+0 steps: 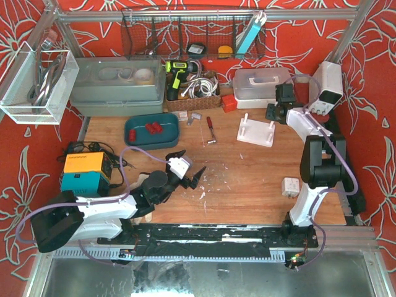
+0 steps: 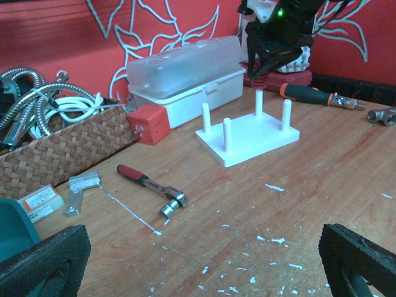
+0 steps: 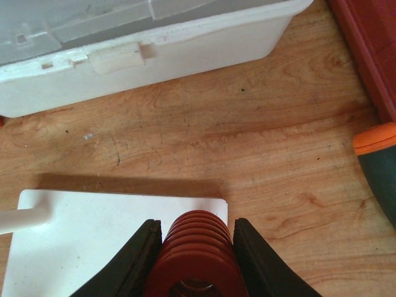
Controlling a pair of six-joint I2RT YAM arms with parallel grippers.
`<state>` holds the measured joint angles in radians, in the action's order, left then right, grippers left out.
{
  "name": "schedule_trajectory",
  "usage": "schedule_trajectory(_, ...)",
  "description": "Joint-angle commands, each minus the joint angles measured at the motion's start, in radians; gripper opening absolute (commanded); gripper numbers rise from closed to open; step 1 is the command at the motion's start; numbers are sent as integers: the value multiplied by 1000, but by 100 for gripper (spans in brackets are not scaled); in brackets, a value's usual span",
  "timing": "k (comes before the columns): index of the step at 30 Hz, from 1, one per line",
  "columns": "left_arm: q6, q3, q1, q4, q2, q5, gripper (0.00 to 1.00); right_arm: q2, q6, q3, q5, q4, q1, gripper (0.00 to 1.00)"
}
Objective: Install the large spring
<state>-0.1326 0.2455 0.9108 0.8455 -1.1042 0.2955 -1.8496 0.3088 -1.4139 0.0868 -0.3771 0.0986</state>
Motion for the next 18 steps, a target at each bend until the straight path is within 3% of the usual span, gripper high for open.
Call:
schedule_trajectory(1, 4, 15, 3, -2, -2, 2, 100, -35, -13, -51, 1, -24, -5, 0)
schedule_trajectory(12, 5, 23, 3, -8, -14, 1, 100, -135, -26, -109, -4, -70, -13, 0)
schedule_trajectory(18, 4, 21, 3, -8, -8, 6, 100, -169, -21, -129, -9, -93, -13, 19)
